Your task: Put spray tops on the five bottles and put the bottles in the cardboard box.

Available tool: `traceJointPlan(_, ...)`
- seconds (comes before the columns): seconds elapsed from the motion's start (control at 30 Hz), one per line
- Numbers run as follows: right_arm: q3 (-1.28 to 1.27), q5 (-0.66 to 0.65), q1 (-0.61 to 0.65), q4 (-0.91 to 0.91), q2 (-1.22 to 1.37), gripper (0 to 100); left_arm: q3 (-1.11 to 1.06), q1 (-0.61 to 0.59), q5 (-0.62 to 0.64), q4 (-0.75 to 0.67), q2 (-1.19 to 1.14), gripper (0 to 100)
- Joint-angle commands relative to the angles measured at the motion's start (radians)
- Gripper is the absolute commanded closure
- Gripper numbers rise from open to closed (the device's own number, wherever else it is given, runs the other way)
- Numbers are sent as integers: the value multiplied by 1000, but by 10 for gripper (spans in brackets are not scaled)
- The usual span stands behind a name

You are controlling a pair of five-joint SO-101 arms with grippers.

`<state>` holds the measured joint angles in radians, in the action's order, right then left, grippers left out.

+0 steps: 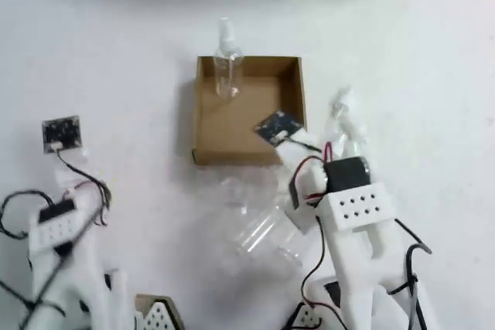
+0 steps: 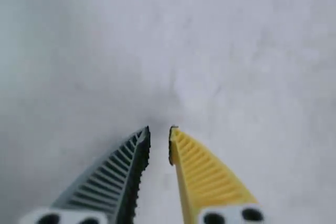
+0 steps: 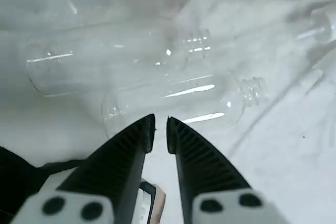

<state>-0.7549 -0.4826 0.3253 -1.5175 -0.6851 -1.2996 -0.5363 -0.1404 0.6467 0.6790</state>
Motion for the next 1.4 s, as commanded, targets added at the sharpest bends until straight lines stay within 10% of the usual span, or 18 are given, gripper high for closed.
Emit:
traceJointPlan(0.0, 40, -11, 91, -4, 1, 982, 190, -58, -2, -14, -211, 923)
traceJointPlan(0.57, -77, 153, 579, 406, 2, 981, 278, -93, -2, 49, -306, 924)
traceJointPlan(1.1, -101, -68, 309, 110, -228, 982, 278, -101, -2, 49, -308, 924)
traceJointPlan(1.37, -264, -106, 156, 446, -97, 982, 276, -101, -2, 49, -308, 924)
